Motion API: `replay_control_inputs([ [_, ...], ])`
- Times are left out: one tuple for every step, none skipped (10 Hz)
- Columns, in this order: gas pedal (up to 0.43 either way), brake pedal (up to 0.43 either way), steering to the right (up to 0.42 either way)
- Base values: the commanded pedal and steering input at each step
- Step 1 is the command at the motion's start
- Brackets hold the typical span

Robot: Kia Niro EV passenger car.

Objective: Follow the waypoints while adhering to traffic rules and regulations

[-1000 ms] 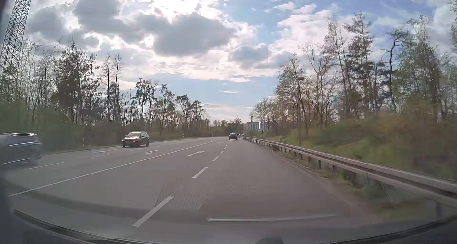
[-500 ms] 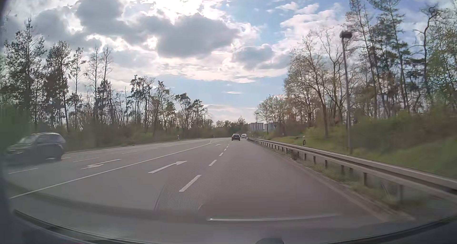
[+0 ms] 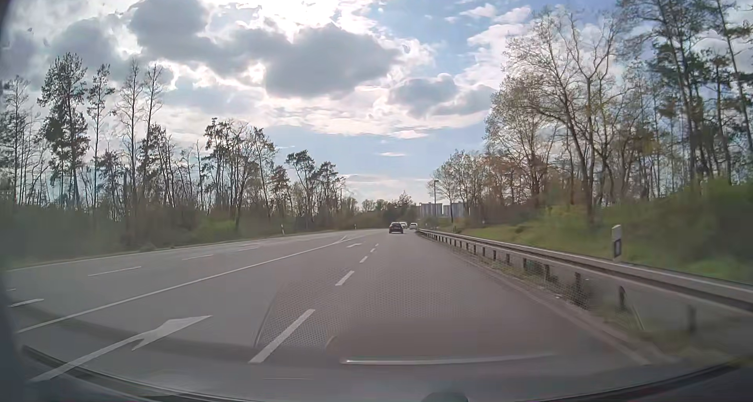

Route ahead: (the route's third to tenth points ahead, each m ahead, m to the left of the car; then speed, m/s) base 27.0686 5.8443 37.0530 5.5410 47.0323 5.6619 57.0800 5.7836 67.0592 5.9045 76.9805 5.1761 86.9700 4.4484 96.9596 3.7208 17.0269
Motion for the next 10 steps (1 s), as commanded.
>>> replay_control_inputs([
  [0.118,0.0,-0.013],
  [0.118,0.0,-0.013],
  [0.118,0.0,-0.012],
  [0.118,0.0,-0.01],
  [0.118,0.0,-0.008],
  [0.118,0.0,-0.008],
  [0.118,0.0,-0.008],
  [0.118,0.0,-0.007],
  [0.118,0.0,-0.007],
  [0.118,0.0,-0.007],
])
